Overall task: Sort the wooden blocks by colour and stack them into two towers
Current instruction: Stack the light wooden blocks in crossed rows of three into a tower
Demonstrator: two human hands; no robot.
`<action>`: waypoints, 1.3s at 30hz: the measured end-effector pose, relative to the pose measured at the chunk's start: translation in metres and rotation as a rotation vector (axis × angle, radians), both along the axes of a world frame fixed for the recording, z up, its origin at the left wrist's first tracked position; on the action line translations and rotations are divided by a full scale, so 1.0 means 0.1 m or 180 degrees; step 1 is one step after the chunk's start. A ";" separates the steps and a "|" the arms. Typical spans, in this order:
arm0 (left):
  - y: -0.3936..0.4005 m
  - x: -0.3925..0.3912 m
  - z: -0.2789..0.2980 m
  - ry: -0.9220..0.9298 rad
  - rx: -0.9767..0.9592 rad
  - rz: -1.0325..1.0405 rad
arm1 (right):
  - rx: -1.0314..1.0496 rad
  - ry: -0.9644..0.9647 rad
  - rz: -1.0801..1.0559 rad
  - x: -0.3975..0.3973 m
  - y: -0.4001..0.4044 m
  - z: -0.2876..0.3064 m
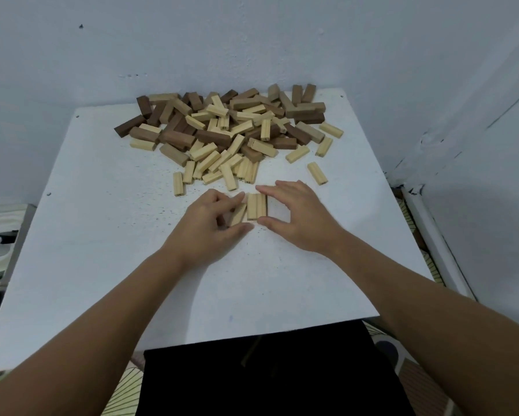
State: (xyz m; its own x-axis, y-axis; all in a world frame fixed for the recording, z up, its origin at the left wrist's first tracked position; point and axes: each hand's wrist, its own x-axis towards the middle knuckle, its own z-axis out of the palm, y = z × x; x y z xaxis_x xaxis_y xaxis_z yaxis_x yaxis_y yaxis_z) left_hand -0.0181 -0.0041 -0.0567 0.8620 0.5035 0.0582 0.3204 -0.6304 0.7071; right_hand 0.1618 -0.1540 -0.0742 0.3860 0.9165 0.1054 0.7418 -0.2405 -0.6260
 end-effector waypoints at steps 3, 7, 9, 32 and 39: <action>0.04 0.07 0.15 0.0628 -0.0125 -0.0217 | -0.0159 0.0018 -0.0012 -0.01 0.00 0.03; 0.06 0.06 0.31 0.1082 -0.0421 -0.0517 | -0.0126 0.0144 0.0043 -0.04 -0.06 0.06; -0.04 -0.06 0.26 0.0900 -0.0762 -0.0477 | -0.0145 0.0191 0.0137 -0.09 -0.16 0.05; -0.33 -0.27 0.11 0.0249 -0.0783 0.0230 | -0.0379 0.0258 0.0185 -0.22 -0.33 0.16; -0.31 -0.27 0.12 0.0316 -0.0842 0.0251 | -0.0484 0.0495 0.0220 -0.17 -0.32 0.18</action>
